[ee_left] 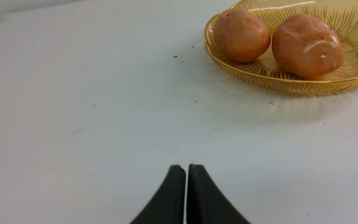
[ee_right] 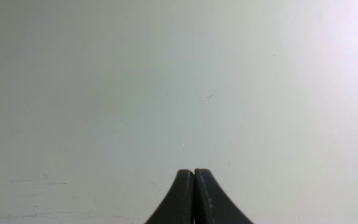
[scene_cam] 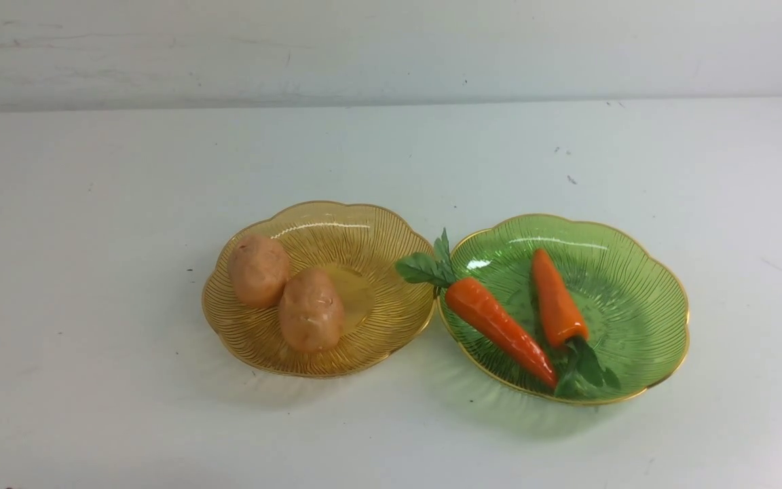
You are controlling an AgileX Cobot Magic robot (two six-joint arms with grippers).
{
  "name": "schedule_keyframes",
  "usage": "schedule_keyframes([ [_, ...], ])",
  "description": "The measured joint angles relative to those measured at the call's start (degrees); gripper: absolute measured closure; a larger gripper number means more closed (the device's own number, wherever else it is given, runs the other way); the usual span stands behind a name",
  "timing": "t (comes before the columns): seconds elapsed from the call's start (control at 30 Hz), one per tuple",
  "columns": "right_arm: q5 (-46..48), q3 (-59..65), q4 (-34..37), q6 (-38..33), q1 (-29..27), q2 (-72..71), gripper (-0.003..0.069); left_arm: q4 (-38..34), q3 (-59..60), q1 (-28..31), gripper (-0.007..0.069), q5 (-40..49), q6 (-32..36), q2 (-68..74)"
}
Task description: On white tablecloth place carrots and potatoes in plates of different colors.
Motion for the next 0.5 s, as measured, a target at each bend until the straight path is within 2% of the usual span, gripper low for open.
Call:
schedule_keyframes([
  [0.3,1.1,0.0,-1.6,-1.8,0.0,0.0,0.0674,0.0,0.0,0.0,0.0627,0.0,0.0,0.0],
  [0.43,6.2,1.2,-4.8,-4.5,-0.9,0.0,0.0674,0.1,0.0,0.0,0.0627,0.0,0.0,0.0],
  [0.5,10.0,3.4,-6.8,-5.3,-3.8,0.0,0.0674,0.1,0.0,0.0,0.0627,0.0,0.0,0.0],
])
